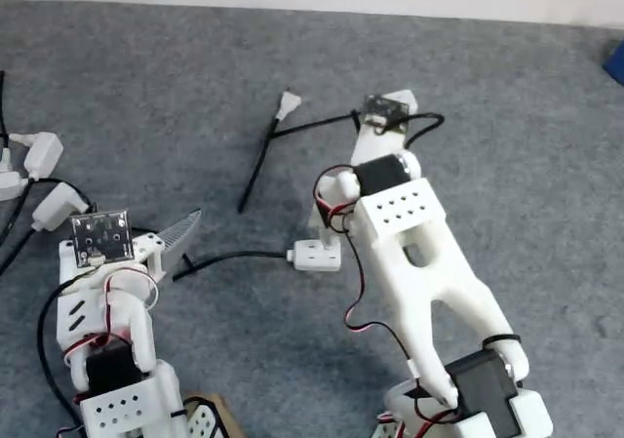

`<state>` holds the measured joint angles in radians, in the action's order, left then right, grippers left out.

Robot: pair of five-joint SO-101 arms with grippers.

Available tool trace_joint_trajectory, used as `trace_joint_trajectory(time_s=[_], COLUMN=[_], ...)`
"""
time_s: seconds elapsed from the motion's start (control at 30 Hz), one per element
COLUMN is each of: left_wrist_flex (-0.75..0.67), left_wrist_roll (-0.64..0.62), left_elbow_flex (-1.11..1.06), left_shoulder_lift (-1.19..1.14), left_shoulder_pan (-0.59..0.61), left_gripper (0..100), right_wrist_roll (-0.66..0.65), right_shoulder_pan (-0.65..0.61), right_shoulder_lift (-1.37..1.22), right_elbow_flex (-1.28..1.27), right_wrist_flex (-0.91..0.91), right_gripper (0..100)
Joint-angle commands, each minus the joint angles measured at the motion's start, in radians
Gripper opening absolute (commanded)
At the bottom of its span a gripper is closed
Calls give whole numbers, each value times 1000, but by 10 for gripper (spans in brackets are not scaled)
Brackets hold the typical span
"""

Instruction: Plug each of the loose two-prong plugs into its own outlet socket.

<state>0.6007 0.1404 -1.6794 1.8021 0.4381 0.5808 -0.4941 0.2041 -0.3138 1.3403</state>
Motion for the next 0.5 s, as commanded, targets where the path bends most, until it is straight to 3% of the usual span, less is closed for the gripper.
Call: trace_joint_trajectory(time_s=[0.0,0.17,0.47], left_wrist_flex=[-21,-21,-21], left_wrist_roll=[-6,-6,-6], left_elbow_flex=[-13,-13,-13], left_shoulder_lift=[10,10,10], left_shoulder_pan=[10,10,4], left_gripper=[513,513,513], right_wrist_roll=[14,25,199], right_shoulder_pan=[16,33,47], right_shoulder_lift=[12,8,8], right_elbow_flex=[35,28,27], right_wrist_flex=[4,7,97], right_gripper=[8,8,10])
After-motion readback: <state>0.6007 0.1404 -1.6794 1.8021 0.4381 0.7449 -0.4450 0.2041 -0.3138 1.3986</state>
